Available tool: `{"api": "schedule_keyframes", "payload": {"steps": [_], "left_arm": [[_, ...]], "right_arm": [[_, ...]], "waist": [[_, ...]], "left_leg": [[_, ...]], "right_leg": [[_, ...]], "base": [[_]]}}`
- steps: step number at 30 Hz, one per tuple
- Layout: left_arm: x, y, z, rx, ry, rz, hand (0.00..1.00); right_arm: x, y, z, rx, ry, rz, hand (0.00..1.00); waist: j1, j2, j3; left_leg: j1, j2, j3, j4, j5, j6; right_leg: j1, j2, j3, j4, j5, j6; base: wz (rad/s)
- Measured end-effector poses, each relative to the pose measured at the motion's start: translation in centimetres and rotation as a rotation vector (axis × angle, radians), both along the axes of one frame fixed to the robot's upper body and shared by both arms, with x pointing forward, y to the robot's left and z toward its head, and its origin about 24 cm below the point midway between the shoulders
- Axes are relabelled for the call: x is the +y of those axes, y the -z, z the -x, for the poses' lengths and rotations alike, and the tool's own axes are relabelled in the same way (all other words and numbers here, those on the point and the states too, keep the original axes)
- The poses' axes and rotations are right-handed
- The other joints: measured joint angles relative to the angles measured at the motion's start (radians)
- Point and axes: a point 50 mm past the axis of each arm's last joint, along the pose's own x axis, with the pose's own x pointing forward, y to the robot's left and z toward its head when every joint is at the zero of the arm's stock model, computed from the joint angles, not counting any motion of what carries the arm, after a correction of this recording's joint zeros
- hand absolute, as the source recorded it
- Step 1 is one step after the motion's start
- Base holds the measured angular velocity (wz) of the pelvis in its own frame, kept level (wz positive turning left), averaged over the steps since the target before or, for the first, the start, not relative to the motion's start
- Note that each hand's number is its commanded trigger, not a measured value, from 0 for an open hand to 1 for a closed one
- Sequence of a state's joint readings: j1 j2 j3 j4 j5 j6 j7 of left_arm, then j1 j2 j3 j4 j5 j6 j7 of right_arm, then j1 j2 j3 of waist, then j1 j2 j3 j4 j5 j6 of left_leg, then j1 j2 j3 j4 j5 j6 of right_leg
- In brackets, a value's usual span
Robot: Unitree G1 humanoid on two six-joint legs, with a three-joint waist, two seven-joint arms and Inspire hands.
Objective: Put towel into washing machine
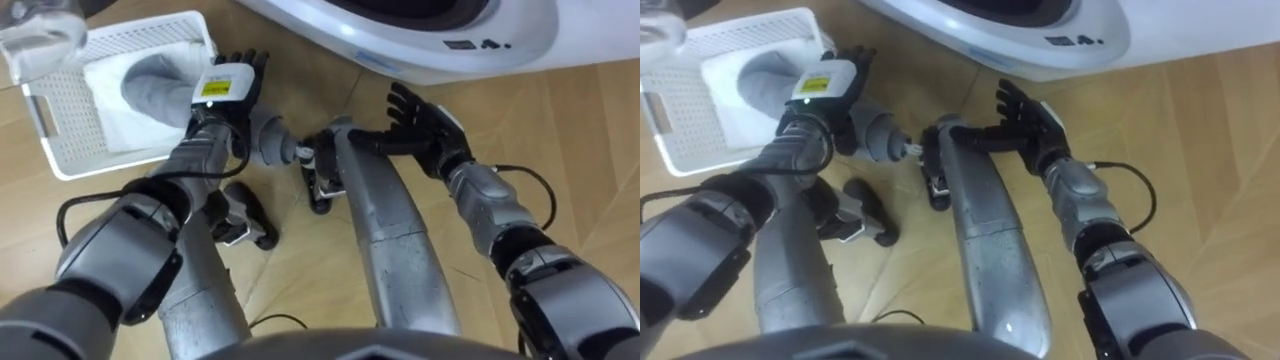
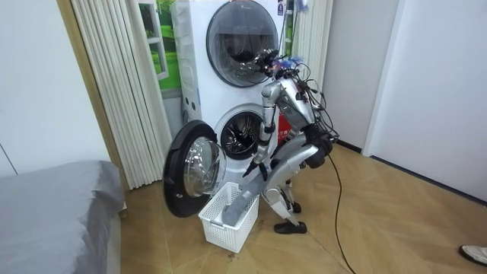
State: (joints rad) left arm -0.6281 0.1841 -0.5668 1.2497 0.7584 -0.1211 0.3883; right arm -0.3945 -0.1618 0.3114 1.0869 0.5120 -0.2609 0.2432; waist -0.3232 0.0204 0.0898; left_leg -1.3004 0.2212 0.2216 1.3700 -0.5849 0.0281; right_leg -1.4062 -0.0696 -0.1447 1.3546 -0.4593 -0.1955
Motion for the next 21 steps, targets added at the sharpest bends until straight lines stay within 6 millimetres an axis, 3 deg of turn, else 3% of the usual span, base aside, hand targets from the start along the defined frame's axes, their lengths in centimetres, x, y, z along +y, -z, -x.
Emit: {"api": "schedule_keyframes", "payload": {"steps": [2, 4, 5, 6, 7, 8, 21], "left_arm": [[0.0, 0.0, 0.0, 0.006, 0.013, -0.014, 0.16], [0.0, 0.2, 0.1, 0.036, 0.032, -0.037, 0.23], [0.1, 0.3, 0.2, 0.046, 0.035, -0.045, 0.49], [0.2, 0.5, 0.3, 0.069, 0.042, -0.06, 0.58], [0.5, 0.7, 0.4, 0.095, 0.042, -0.072, 0.85], [0.4, 0.8, 0.5, 0.11, 0.043, -0.073, 1.0], [0.6, 2.6, 1.6, 0.461, 0.017, -0.144, 1.0]], "right_arm": [[0.0, -0.1, -0.1, -0.003, 0.0, 0.001, 0.0], [0.0, -0.2, -0.2, -0.006, -0.003, 0.002, 0.0], [0.0, -0.2, -0.2, -0.006, -0.003, 0.002, 0.0], [0.0, -0.2, -0.2, -0.006, -0.002, 0.001, 0.0], [0.0, -0.2, -0.2, -0.005, -0.003, 0.001, 0.0], [0.0, -0.2, -0.2, -0.005, -0.003, 0.002, 0.0], [-0.2, 0.0, -0.5, 0.053, -0.002, 0.016, 0.0]], "waist": [[-0.005, -0.002, 0.0012], [-0.016, -0.008, 0.0038], [-0.02, -0.01, 0.0041], [-0.028, -0.01, 0.0042], [-0.034, -0.011, 0.004], [-0.038, -0.011, 0.0038], [-0.063, -0.031, 0.0011]], "left_leg": [[-0.004, -0.001, 0.0, 0.0, -0.001, 0.0], [-0.006, -0.001, -0.002, -0.001, -0.001, 0.0], [-0.007, 0.0, -0.002, -0.003, 0.0, 0.0], [-0.009, 0.003, -0.002, -0.005, 0.0, 0.0], [-0.012, 0.011, 0.0, -0.007, 0.0, 0.0], [-0.013, 0.012, 0.001, -0.009, 0.0, 0.0], [0.009, 0.013, 0.032, -0.073, 0.013, 0.01]], "right_leg": [[-0.004, 0.0, 0.0, 0.0, -0.001, 0.001], [-0.004, -0.001, -0.002, -0.003, -0.001, 0.002], [-0.004, -0.001, -0.003, -0.004, -0.001, 0.002], [-0.005, 0.0, -0.005, -0.008, -0.001, 0.003], [-0.005, 0.001, -0.009, -0.014, -0.001, 0.003], [-0.005, 0.0, -0.01, -0.016, -0.001, 0.003], [0.003, 0.001, 0.002, -0.082, 0.012, 0.028]], "base": [[0.0], [0.0], [0.0], [0.0], [0.0], [0.0], [-0.02]]}}
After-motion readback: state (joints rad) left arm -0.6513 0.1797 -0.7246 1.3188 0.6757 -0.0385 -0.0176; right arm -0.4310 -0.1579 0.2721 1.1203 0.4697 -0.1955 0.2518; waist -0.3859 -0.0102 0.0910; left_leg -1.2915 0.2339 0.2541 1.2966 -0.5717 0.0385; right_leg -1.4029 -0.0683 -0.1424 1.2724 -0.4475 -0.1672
